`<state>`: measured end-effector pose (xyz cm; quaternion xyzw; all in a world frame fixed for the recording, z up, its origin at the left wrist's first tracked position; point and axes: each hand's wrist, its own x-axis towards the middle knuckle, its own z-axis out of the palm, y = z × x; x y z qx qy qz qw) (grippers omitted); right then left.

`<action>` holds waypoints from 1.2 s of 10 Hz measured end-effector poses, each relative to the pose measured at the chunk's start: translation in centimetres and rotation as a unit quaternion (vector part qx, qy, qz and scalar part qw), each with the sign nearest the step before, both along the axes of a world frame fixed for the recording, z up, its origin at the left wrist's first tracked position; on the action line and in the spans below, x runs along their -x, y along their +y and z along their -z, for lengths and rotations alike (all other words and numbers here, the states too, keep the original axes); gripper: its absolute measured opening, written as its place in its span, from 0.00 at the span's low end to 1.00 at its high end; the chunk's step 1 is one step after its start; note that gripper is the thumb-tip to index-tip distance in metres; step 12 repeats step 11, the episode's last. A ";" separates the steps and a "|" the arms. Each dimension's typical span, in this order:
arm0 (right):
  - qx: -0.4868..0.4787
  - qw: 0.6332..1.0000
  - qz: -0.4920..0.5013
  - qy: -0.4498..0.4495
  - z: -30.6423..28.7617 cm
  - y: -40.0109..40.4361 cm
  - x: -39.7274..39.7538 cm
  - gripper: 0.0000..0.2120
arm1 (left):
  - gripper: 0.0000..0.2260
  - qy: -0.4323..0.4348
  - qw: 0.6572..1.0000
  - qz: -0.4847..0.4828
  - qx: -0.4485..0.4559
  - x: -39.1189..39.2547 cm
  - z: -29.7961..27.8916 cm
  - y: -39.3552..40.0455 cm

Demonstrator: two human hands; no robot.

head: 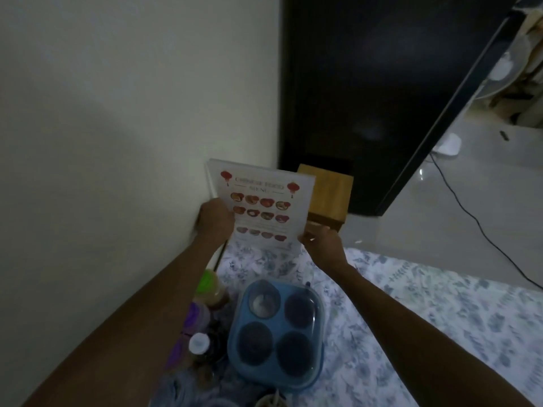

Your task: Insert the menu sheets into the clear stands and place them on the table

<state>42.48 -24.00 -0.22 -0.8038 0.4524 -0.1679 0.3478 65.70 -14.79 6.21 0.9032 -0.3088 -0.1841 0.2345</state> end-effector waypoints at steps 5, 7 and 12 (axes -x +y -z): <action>0.020 0.999 -0.027 0.022 0.3 0.5 -1.1 0.10 | 0.09 -0.093 0.990 0.078 -0.073 0.7 -0.9 1.8; 0.004 0.999 -0.034 0.034 0.0 0.0 -1.4 0.09 | 0.10 -0.088 0.990 0.092 -0.066 1.1 -1.5 2.8; -0.003 0.998 -0.049 0.040 -0.1 -0.2 -0.3 0.07 | 0.10 -0.089 0.991 0.083 -0.054 2.8 -2.7 4.0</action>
